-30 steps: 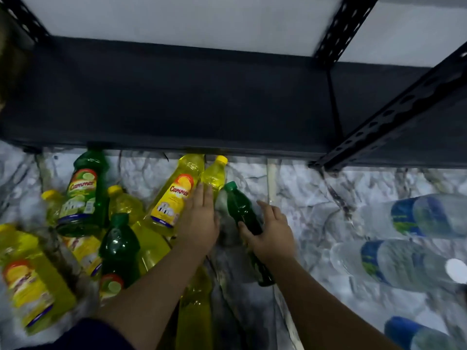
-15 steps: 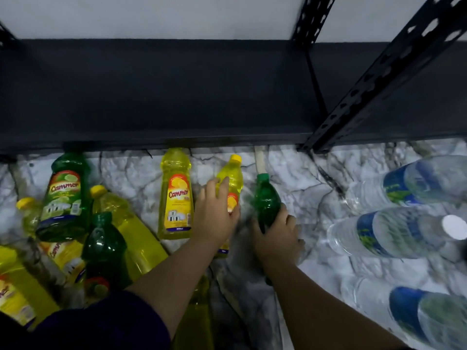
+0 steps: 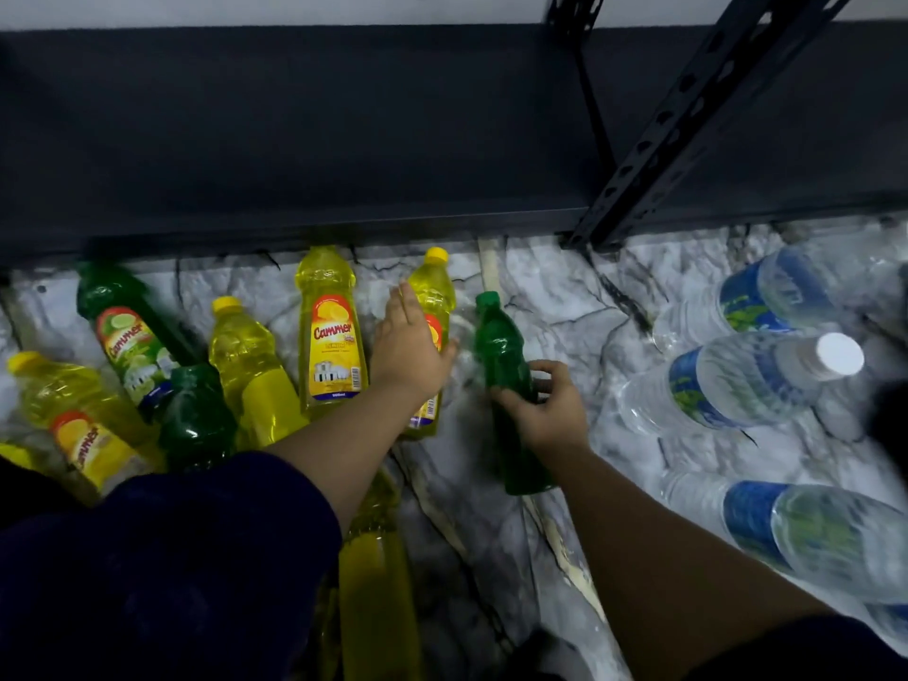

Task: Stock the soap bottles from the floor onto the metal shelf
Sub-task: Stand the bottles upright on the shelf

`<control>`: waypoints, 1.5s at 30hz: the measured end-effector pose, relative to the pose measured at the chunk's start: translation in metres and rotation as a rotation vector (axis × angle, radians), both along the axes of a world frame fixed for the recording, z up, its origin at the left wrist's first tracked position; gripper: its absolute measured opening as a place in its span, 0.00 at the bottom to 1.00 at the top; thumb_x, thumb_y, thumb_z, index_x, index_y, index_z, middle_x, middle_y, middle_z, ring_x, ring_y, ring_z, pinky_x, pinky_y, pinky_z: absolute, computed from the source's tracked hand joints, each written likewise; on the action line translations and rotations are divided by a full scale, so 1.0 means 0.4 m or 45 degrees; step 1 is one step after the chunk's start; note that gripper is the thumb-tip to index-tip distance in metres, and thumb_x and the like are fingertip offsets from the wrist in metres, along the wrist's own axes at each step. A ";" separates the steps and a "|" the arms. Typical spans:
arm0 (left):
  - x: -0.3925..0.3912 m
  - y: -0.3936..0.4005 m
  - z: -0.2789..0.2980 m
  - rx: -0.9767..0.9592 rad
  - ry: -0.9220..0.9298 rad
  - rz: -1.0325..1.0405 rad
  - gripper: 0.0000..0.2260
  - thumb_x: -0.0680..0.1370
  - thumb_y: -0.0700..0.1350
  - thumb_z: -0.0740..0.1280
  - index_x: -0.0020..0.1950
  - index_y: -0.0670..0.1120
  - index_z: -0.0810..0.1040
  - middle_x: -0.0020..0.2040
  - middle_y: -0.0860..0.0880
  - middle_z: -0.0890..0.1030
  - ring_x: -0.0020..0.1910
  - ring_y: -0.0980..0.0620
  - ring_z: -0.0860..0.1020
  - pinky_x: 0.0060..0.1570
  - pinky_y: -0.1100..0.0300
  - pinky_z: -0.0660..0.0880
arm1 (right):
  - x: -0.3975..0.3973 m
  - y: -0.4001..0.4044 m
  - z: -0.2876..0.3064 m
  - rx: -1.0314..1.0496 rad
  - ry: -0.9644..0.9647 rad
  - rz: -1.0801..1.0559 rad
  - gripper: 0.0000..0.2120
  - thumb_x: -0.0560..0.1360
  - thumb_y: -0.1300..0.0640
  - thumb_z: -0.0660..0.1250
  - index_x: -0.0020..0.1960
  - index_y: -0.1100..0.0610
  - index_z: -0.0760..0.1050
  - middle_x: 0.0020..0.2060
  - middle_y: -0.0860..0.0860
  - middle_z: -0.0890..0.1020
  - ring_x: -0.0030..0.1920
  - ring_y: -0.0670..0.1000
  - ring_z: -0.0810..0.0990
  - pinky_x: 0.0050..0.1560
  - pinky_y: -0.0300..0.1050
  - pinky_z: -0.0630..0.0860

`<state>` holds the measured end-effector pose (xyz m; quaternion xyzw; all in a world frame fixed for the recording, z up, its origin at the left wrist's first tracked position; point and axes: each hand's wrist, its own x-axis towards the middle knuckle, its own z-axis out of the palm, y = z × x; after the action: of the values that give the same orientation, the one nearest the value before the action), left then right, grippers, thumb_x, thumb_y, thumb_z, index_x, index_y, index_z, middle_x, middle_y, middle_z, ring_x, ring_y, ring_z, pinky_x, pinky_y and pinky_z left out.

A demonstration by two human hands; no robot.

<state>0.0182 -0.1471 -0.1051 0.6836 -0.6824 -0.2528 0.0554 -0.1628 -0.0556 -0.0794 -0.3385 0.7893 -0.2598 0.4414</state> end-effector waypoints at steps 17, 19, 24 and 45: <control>0.004 0.016 0.004 -0.010 -0.028 -0.079 0.45 0.82 0.62 0.61 0.84 0.39 0.39 0.84 0.37 0.47 0.83 0.37 0.51 0.81 0.42 0.52 | -0.065 -0.014 0.026 0.059 0.656 0.371 0.29 0.85 0.49 0.56 0.85 0.49 0.55 0.76 0.57 0.70 0.73 0.62 0.70 0.65 0.59 0.73; -0.004 0.017 0.005 0.005 -0.097 -0.094 0.46 0.82 0.64 0.60 0.84 0.41 0.36 0.85 0.38 0.43 0.83 0.37 0.49 0.81 0.42 0.51 | -0.070 -0.028 0.026 0.114 0.675 0.472 0.36 0.84 0.45 0.59 0.86 0.51 0.46 0.82 0.56 0.60 0.79 0.62 0.61 0.72 0.62 0.69; -0.047 0.002 0.031 0.048 -0.158 -0.016 0.48 0.80 0.65 0.62 0.83 0.47 0.33 0.84 0.38 0.41 0.83 0.35 0.48 0.80 0.41 0.49 | -0.043 -0.061 0.016 0.273 0.797 0.542 0.56 0.76 0.31 0.66 0.83 0.46 0.29 0.83 0.58 0.53 0.81 0.64 0.58 0.71 0.70 0.67; -0.020 0.019 0.094 -0.248 0.189 0.067 0.44 0.81 0.54 0.68 0.85 0.47 0.40 0.82 0.38 0.59 0.75 0.35 0.65 0.71 0.42 0.66 | -0.004 -0.102 0.120 -0.507 0.578 0.186 0.38 0.84 0.39 0.60 0.79 0.26 0.35 0.67 0.54 0.70 0.59 0.57 0.78 0.55 0.55 0.80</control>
<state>0.0102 -0.1395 -0.0676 0.6722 -0.6795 -0.2336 0.1786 -0.1643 -0.0966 -0.0313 -0.5237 0.7748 -0.2948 0.1962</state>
